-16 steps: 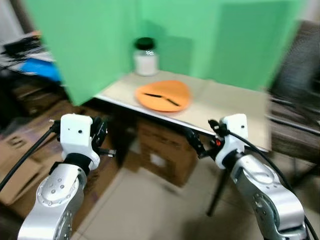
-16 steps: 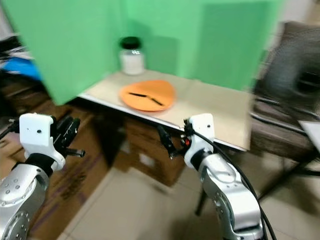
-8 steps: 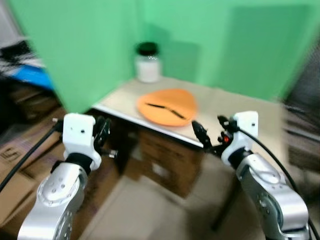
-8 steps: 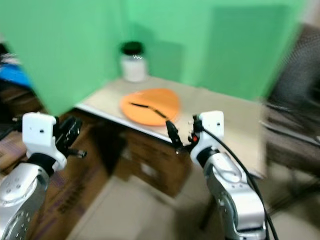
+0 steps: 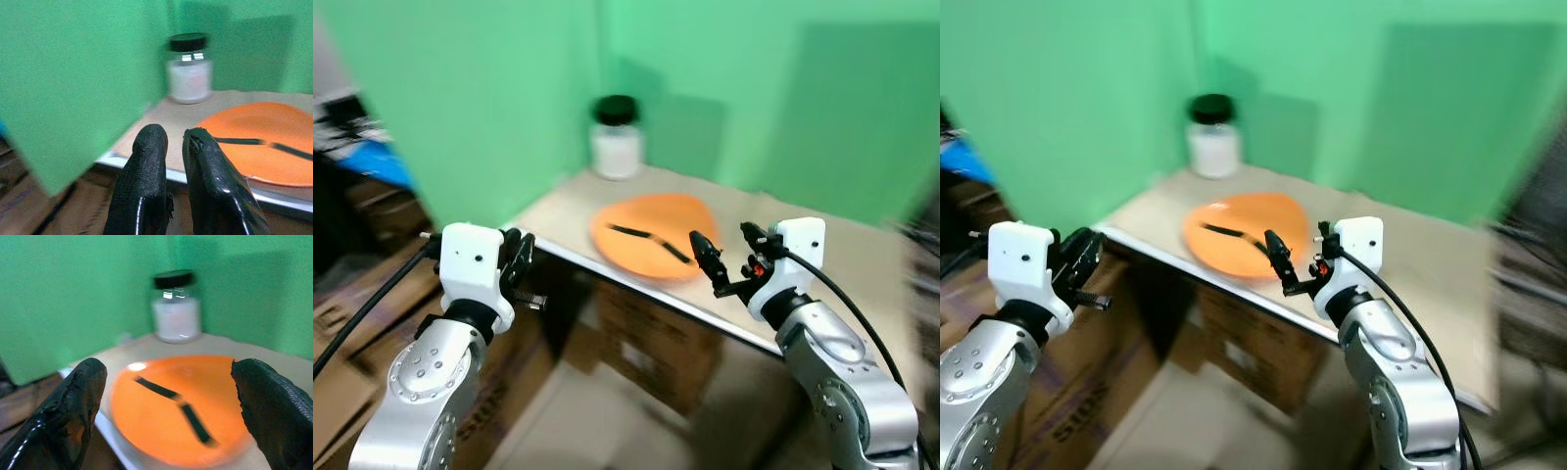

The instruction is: Setting the table

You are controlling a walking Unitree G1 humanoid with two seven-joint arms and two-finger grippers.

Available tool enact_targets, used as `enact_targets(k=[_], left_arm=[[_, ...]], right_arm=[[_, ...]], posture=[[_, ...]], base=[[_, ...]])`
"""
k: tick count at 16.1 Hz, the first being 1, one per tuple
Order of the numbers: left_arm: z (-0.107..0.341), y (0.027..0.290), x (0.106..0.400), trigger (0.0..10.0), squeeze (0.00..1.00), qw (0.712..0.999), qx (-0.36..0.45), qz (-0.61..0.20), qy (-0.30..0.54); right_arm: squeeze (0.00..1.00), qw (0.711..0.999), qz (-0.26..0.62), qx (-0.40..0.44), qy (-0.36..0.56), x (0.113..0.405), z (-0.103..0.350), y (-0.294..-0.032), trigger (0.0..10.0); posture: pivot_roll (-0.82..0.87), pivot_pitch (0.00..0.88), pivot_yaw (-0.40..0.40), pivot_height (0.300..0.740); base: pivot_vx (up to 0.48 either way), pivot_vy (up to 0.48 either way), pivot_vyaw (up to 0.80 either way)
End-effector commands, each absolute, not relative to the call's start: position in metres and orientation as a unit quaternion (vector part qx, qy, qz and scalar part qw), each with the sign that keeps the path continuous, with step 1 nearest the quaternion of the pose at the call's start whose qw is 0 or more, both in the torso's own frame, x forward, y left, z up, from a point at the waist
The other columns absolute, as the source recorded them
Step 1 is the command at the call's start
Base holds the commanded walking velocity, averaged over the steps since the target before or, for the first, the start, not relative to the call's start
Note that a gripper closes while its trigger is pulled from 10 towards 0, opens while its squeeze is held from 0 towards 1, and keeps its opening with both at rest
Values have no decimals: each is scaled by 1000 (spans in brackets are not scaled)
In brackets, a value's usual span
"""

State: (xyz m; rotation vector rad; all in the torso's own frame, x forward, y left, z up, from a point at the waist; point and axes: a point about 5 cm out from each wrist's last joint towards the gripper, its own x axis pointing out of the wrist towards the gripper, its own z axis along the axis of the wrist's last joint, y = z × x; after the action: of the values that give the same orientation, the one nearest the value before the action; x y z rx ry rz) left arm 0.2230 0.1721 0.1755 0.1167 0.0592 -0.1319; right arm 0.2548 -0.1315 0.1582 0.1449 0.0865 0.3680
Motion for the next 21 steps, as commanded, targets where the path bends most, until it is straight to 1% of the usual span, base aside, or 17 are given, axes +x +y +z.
enact_targets(k=[1,2,10,12,13,14,18,21], left_arm=[[177,174,225,10000,0,996,61,-65,28],[177,173,225,10000,0,996,62,-66,29],[174,169,224,10000,0,993,67,-92,36],[173,168,225,10000,0,991,78,-105,38],[171,167,224,10000,0,990,77,-106,42],[169,167,224,10000,0,990,81,-110,46],[154,169,228,10000,0,982,102,-141,72],[138,168,247,10000,0,973,111,-181,86]], right_arm=[[0,977,195,78,36,254,162,-126,10000],[0,978,194,73,34,254,163,-127,10000],[0,979,183,84,26,256,164,-131,10000],[0,978,187,88,30,257,163,-132,10000],[180,977,191,86,35,257,162,-133,10000],[1000,977,193,85,39,257,161,-134,10000],[1000,972,213,63,76,260,153,-143,10000],[1000,969,226,60,85,265,149,-144,10000]], posture=[[9,0,30,740],[6,0,31,740],[15,0,32,740],[12,0,35,740],[11,0,37,740],[9,0,37,740],[1,0,33,740],[-4,0,25,740]], base=[[382,0,-800],[382,0,-800],[374,0,0],[156,0,0],[0,0,0],[0,0,0],[0,0,0],[0,0,0]])
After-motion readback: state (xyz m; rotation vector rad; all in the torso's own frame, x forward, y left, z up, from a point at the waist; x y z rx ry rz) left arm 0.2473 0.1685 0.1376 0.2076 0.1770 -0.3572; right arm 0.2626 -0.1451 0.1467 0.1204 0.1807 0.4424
